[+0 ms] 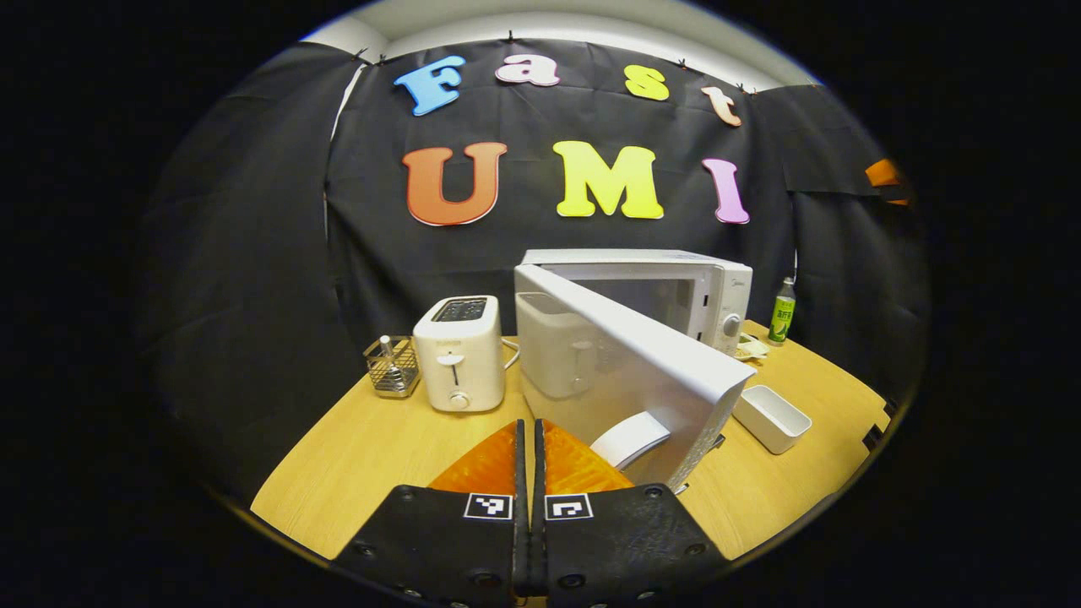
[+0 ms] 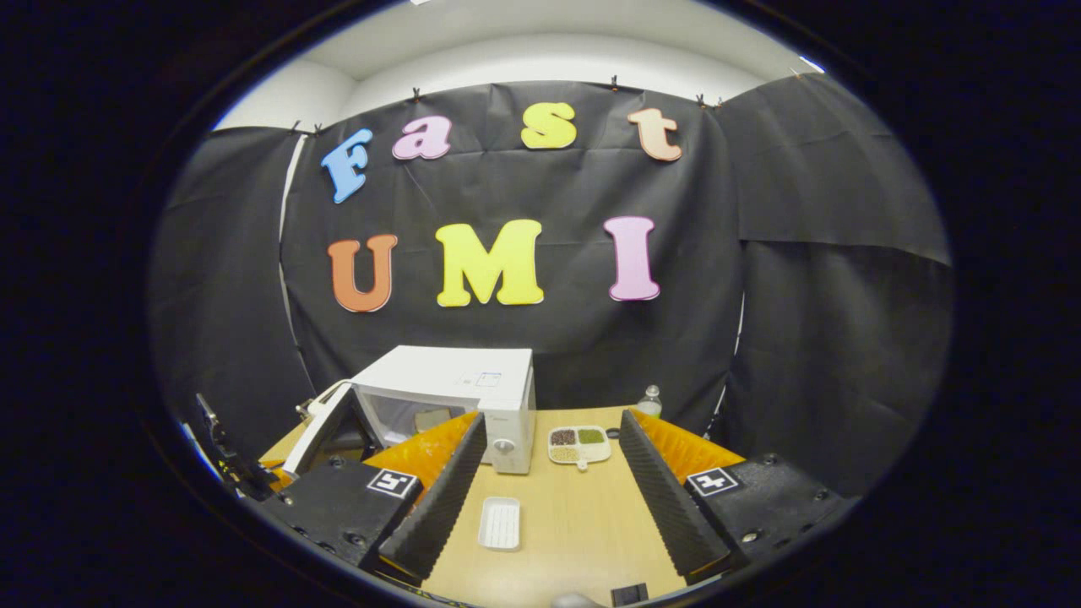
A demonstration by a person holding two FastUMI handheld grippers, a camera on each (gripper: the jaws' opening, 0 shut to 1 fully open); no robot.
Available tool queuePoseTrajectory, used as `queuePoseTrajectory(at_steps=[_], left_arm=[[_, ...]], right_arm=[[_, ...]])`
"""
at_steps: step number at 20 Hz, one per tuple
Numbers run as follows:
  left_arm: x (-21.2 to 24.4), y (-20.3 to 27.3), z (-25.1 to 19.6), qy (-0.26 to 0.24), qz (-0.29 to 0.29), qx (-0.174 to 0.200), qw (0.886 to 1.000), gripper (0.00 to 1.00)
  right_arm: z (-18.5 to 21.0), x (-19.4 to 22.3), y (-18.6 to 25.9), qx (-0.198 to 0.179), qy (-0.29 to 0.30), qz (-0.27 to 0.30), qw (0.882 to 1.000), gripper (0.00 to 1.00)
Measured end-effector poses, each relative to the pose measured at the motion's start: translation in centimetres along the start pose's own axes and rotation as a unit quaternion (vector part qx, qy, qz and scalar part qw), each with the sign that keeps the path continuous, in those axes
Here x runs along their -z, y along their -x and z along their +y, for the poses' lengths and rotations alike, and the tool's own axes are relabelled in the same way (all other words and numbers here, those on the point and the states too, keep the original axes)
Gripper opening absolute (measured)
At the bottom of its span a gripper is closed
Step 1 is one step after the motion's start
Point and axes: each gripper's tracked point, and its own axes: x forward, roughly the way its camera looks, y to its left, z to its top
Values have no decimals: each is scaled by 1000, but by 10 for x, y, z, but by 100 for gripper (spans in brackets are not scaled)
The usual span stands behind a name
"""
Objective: Open the microwave oven with the left hand, put the food in, and close the microwave oven.
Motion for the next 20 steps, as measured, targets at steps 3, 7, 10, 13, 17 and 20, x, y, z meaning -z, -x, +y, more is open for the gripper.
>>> queuePoseTrajectory(at_steps=[3, 7, 10, 13, 17, 20], left_arm=[[-5, -8, -36, -12, -4, 27, 1000, 0], [-16, -25, -81, -21, -10, 58, 998, 0], [-24, -45, -114, -24, -15, 81, 996, 0], [-33, -70, -141, -27, -17, 96, 995, 0], [-44, -105, -169, -23, -25, 106, 994, 0], [-55, -130, -188, -19, -29, 110, 993, 0]], right_arm=[[-7, 2, -5, -2, 5, 8, 1000, 100], [-23, 2, -8, -1, 6, 14, 1000, 92], [-38, 2, -12, 5, 6, 18, 1000, 92], [-51, 3, -17, 7, 2, 25, 1000, 100], [-68, 7, -29, 18, -3, 26, 999, 100], [-78, 0, -36, 22, -10, 29, 999, 92]])
